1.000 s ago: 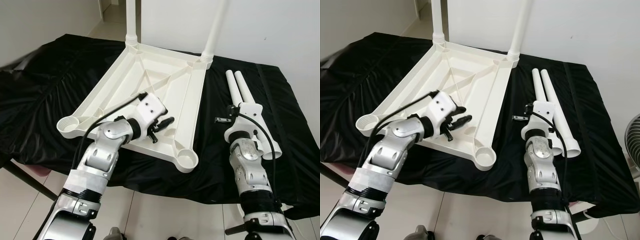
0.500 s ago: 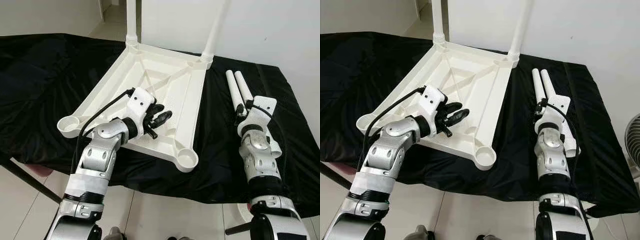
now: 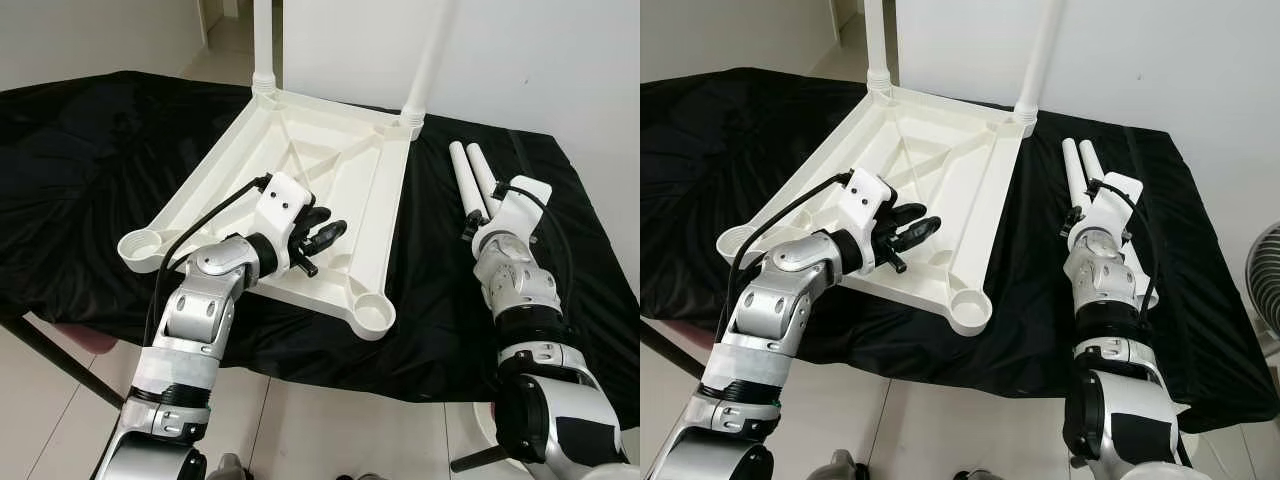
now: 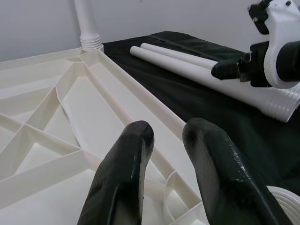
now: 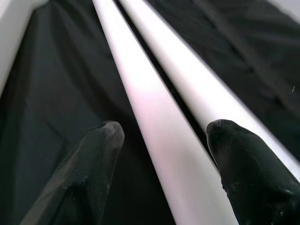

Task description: Building children table

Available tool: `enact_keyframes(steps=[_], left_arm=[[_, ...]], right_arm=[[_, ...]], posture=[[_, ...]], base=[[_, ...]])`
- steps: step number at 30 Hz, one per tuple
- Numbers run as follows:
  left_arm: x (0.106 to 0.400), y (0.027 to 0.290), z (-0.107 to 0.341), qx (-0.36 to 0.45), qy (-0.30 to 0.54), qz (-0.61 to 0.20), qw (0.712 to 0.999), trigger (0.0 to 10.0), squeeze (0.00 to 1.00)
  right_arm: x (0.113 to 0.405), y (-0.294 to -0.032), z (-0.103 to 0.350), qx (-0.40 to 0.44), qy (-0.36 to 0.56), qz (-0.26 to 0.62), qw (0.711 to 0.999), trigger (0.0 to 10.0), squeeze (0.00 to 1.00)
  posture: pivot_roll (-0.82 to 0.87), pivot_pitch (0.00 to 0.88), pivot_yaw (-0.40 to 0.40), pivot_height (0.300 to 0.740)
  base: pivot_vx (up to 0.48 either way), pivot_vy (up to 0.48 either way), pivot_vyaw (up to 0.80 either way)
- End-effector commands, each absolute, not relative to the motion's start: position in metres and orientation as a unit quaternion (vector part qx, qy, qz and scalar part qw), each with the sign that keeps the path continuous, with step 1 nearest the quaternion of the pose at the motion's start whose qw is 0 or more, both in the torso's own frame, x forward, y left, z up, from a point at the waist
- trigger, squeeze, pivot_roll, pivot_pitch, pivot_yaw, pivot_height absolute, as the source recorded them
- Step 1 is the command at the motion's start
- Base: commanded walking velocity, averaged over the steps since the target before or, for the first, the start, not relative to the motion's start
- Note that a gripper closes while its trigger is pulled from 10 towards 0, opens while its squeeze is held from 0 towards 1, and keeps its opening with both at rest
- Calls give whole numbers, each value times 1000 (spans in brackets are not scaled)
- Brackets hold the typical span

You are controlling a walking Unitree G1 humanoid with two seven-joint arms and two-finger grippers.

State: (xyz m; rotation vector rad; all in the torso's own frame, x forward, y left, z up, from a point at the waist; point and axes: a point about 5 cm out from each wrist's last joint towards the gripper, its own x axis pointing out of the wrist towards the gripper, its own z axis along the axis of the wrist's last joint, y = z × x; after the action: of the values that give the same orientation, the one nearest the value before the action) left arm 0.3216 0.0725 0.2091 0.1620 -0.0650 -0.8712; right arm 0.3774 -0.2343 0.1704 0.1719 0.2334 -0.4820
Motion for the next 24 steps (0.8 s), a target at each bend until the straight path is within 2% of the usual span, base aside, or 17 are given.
enact_keyframes(steps=[1, 19, 24], left_arm=[[326, 76, 209, 77, -31, -351, 933, 10000, 0], [324, 77, 210, 74, -31, -347, 935, 10000, 0], [325, 76, 211, 74, -32, -347, 935, 10000, 0]], right_arm=[[379, -238, 168, 96, 159, -241, 953, 10000, 0], [379, -239, 163, 82, 216, -256, 939, 10000, 0], [376, -243, 153, 114, 269, -258, 921, 10000, 0]], posture=[[118, 26, -65, 740], [125, 22, -65, 740], [125, 24, -59, 740]], base=[[0, 0, 0], [0, 0, 0], [0, 0, 0]])
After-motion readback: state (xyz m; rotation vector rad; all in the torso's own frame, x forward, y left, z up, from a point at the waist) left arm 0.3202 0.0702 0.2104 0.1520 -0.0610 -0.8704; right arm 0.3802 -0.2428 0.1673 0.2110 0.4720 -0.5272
